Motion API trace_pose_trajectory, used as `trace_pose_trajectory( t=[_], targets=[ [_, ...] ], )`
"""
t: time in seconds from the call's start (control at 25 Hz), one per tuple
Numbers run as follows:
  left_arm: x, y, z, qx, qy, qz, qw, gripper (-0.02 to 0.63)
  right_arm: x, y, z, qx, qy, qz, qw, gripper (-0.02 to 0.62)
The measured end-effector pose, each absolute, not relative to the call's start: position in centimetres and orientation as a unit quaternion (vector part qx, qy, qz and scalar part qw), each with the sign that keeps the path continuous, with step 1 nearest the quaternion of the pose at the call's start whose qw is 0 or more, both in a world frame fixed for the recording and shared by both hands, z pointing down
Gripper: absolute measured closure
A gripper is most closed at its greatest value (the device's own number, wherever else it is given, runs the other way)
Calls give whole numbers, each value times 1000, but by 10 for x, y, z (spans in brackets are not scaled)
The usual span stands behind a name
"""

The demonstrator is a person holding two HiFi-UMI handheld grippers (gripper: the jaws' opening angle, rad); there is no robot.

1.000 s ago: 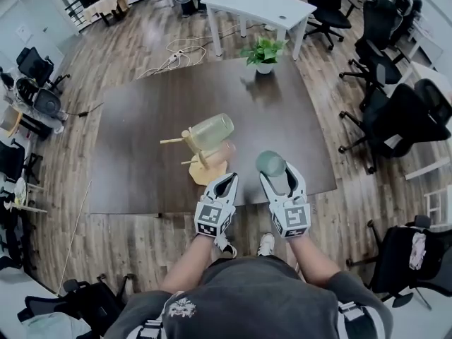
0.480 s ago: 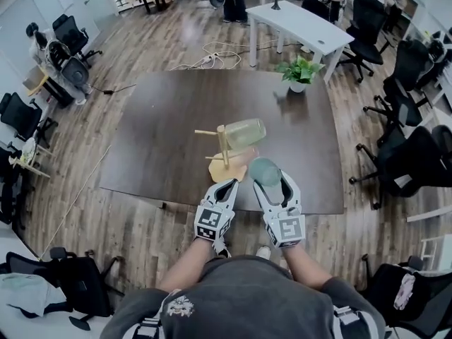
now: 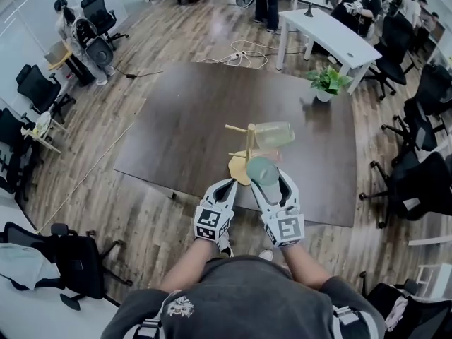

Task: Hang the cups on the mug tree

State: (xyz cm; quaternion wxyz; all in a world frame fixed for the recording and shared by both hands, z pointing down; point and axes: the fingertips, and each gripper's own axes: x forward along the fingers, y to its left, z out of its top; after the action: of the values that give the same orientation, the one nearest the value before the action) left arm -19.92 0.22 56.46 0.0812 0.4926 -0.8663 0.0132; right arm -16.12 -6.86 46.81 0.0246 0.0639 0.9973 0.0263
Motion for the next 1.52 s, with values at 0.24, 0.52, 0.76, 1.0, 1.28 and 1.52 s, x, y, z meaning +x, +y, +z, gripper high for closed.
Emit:
trace_pose_trajectory(
  t=[0.24, 0.52, 0.76, 1.0, 1.28, 1.52],
  targets=[
    [-214, 31, 565, 471, -878, 11, 83, 600, -185, -52, 490, 72, 996, 43, 2, 287],
    [-228, 44, 570, 463, -882, 11, 89, 600, -203, -51, 509, 52, 997, 55, -21, 287],
    [-235, 44, 576, 469, -878, 11, 94, 600, -210, -53, 524, 36, 996, 65, -39, 287],
    [-243, 47, 579, 477, -873, 9, 97, 600, -212, -52, 535, 11, 995, 86, -49, 287],
    [-254, 42, 581, 498, -861, 13, 98, 600, -211, -53, 549, -9, 993, 103, -65, 287],
    [-261, 37, 588, 525, -845, 16, 103, 600, -213, -52, 552, -33, 992, 106, -61, 287]
  ],
)
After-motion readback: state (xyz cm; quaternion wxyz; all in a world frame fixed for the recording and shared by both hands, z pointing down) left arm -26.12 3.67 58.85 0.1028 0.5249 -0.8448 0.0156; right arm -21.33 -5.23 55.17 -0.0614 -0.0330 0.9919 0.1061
